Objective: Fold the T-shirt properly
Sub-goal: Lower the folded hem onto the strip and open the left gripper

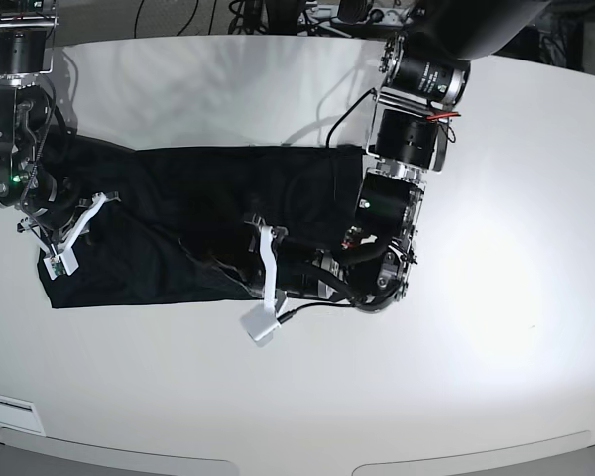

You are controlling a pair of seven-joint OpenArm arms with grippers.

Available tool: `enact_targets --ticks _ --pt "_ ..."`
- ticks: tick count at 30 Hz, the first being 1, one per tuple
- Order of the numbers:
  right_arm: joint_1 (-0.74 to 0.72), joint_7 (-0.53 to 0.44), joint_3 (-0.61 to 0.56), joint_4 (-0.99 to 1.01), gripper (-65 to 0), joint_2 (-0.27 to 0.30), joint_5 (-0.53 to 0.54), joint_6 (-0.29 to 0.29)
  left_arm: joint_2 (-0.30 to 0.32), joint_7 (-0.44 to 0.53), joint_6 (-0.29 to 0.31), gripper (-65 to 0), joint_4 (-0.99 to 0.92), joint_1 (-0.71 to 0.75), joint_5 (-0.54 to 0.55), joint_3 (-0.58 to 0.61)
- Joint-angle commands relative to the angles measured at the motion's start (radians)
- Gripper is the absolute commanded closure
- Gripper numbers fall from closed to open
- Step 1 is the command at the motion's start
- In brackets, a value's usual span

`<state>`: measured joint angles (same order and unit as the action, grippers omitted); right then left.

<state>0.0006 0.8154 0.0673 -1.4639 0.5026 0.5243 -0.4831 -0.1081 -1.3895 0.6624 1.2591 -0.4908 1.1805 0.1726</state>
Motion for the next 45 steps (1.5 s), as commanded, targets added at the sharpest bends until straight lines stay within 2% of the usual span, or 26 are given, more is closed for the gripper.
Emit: enact_targets --ticks 1,3,7,12,17,19,23,25,28,30,33,36,42,45 --pt "0.0 0.034 -0.003 0.0 0.0 0.008 0.0 -0.014 -0.006 -0.001 -0.007 0.0 0.016 -0.039 -0.026 -0.014" --pt "0.0 0.034 -0.003 0.0 0.0 0.008 0.0 -0.014 -0.001 0.009 -0.024 0.0 0.016 -0.044 -0.127 -0.035" --pt "-0.001 0.034 -0.003 0.0 0.0 0.008 0.0 -0.015 0.008 0.021 -0.057 0.0 0.016 -0.023 -0.259 -0.035" --pt "0.0 0.034 -0.003 0.0 0.0 0.008 0.0 -0.015 0.009 0.047 -0.056 0.0 0.016 0.021 -0.37 -0.035" --pt "-0.027 0.033 -0.001 -0.002 0.0 0.01 0.007 -0.013 0.055 0.198 -0.056 0.0 0.015 0.077 -0.575 -0.035" --pt "-0.059 0.034 0.002 -0.004 0.0 0.016 0.053 -0.015 0.09 0.248 -0.066 0.0 0.015 0.098 -0.631 -0.035" --pt "-0.149 0.046 0.032 -0.013 0.0 0.019 0.113 -0.04 0.148 0.252 -0.076 0.0 0.015 0.126 -0.637 -0.035" --pt "-0.201 0.072 0.056 -0.013 -10.1 0.019 0.146 -0.041 0.169 0.257 -0.08 0.0 0.015 0.136 -0.629 -0.035" --pt "-0.267 0.121 0.109 -0.013 -30.9 0.019 0.157 -0.021 0.189 0.257 -0.08 0.0 0.015 0.14 -0.622 -0.035" --pt "-0.28 0.14 0.164 -0.012 -39.1 0.019 0.157 0.011 0.197 0.257 -0.08 0.0 0.015 0.139 -0.621 -0.035" --pt "-0.268 0.177 0.246 0.01 -39.7 0.023 0.158 0.074 0.215 0.256 -0.08 0.0 0.015 0.139 -0.592 -0.035" --pt "-0.246 0.234 0.313 0.08 -39.7 0.03 0.227 0.086 0.225 0.256 -0.079 0.0 0.015 0.139 -0.574 -0.035" --pt "-0.241 0.377 0.385 0.311 -39.7 0.061 0.467 0.026 0.233 0.237 -0.08 0.0 0.015 0.139 -0.548 -0.035" --pt "-0.241 0.422 0.375 0.411 -39.7 0.059 0.566 -0.048 0.233 0.229 -0.079 0.0 0.015 0.139 -0.52 -0.035"
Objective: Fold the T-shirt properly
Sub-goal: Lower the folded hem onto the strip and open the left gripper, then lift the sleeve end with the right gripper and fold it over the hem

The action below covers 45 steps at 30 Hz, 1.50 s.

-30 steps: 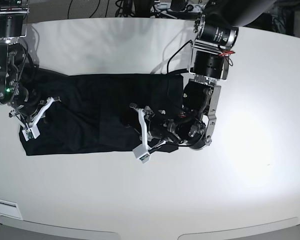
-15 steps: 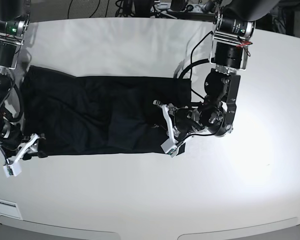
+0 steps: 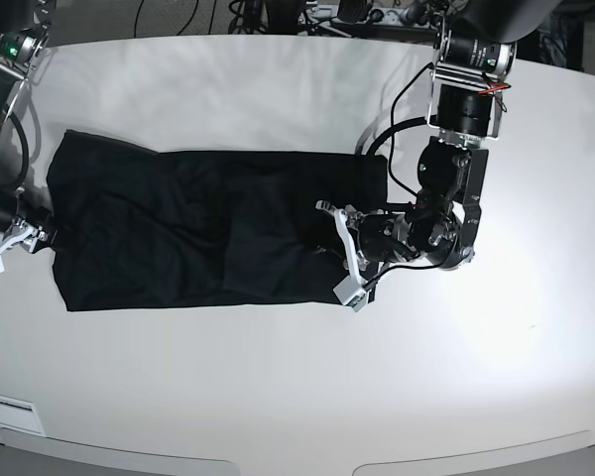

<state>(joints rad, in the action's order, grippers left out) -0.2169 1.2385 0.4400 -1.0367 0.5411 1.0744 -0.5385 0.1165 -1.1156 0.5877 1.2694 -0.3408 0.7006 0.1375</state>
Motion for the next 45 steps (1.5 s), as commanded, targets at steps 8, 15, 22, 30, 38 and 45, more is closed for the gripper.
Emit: enact_targets --ticks 8,15,22,30,38,45 --pt "-0.021 0.024 -0.161 0.042 -39.6 0.005 0.106 -0.138 0.005 -0.045 -0.005 0.0 0.005 -0.011 -0.037 0.0" --pt "-0.021 0.023 -0.238 0.041 -39.6 0.002 0.161 -0.16 0.005 -0.045 -0.005 0.0 0.005 -0.011 -0.037 0.0" --pt "-0.025 0.015 -0.237 0.041 -6.5 -0.014 0.16 -0.16 0.005 -0.044 -0.003 0.0 0.005 -0.011 -0.002 0.0" --pt "-0.1 0.019 -0.237 -0.009 0.0 0.053 0.113 -0.16 0.005 -0.15 0.056 0.0 0.005 -0.106 0.312 -0.003" --pt "-0.11 0.001 -0.237 -0.142 0.0 0.135 -0.091 -0.155 0.006 -0.254 0.056 -3.3 0.005 -0.206 0.512 -0.003" --pt "-0.108 -0.037 -0.237 -0.377 0.0 0.183 -0.378 0.018 0.028 -0.248 0.1 -3.2 0.005 -0.148 0.397 -0.002"
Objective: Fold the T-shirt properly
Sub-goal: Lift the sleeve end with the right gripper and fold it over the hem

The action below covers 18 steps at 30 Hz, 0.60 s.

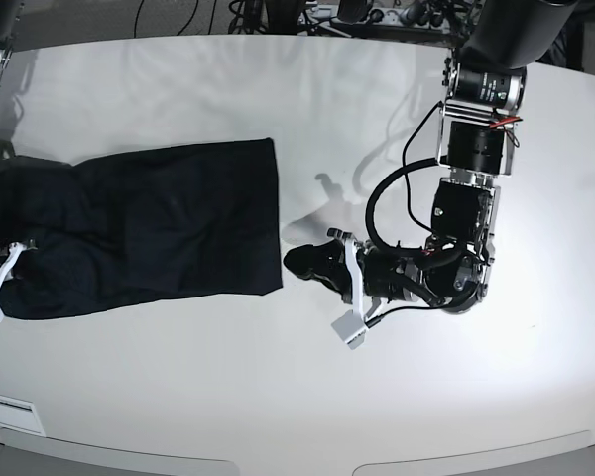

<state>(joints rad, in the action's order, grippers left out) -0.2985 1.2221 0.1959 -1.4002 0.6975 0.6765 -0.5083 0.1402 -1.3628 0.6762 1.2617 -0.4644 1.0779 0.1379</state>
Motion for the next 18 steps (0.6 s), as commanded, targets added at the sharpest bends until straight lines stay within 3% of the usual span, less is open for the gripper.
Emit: enact_targets --ticks 1,3,5,8,14,16,18 --pt "-0.025 -0.022 0.008 -0.057 0.0 0.027 -0.005 0.029 0.01 0.002 0.022 -3.2 0.013 -0.004 -0.003 -0.003" --pt "-0.026 -0.016 0.008 -0.134 0.0 0.027 0.015 0.088 0.016 0.025 0.022 -3.2 0.013 0.042 -0.053 -0.003" --pt "-0.026 -0.013 0.008 -0.196 0.0 0.027 0.126 0.113 0.027 0.061 0.022 -3.2 0.013 0.09 -0.081 -0.003" --pt "-0.025 0.006 0.008 -0.237 0.0 0.01 0.332 0.06 0.048 0.083 0.022 -3.2 0.013 0.142 -0.076 -0.003" --pt "0.013 0.167 0.008 -0.238 0.0 -0.075 0.727 -0.065 0.106 0.082 0.022 -3.2 0.013 0.171 -0.026 -0.003" --pt "0.047 0.174 0.008 -0.238 0.0 -0.109 0.807 -0.093 0.124 0.083 0.022 -3.2 0.013 0.168 0.02 -0.004" --pt "0.076 0.174 0.008 -0.238 0.0 -0.15 0.807 -0.113 0.135 0.084 0.022 -3.2 0.013 0.165 0.061 -0.004"
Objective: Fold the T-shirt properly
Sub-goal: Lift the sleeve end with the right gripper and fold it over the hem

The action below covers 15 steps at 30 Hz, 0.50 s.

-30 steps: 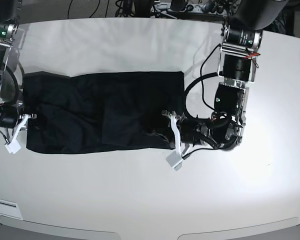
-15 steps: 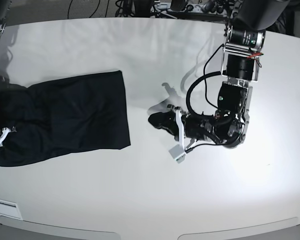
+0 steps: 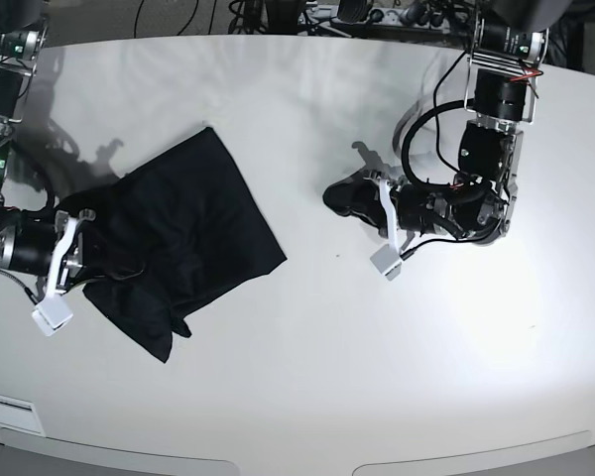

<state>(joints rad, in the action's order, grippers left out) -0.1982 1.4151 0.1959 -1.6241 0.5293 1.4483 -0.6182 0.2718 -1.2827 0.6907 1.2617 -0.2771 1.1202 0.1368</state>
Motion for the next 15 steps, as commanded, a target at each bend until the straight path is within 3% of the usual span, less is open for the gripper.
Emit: enact_targets --ticks 1,5,12,15 --pt "-0.011 -0.019 0.008 -0.014 0.0 -0.003 0.035 -0.015 0.005 0.003 0.007 -3.2 0.013 -0.025 0.035 -0.003" --pt "0.024 -0.019 0.008 -0.014 0.0 -0.09 0.035 -0.078 0.005 0.003 0.007 -3.2 0.013 -0.025 0.052 -0.003" --pt "0.054 -0.019 0.008 -0.013 -2.1 -0.245 0.035 -0.08 0.005 0.003 0.007 -3.2 0.013 -0.025 0.053 -0.003" --pt "0.057 -0.019 -0.048 -0.012 -31.4 -0.291 0.035 -0.08 0.005 0.003 0.007 -3.2 0.013 -0.025 0.053 -0.003"
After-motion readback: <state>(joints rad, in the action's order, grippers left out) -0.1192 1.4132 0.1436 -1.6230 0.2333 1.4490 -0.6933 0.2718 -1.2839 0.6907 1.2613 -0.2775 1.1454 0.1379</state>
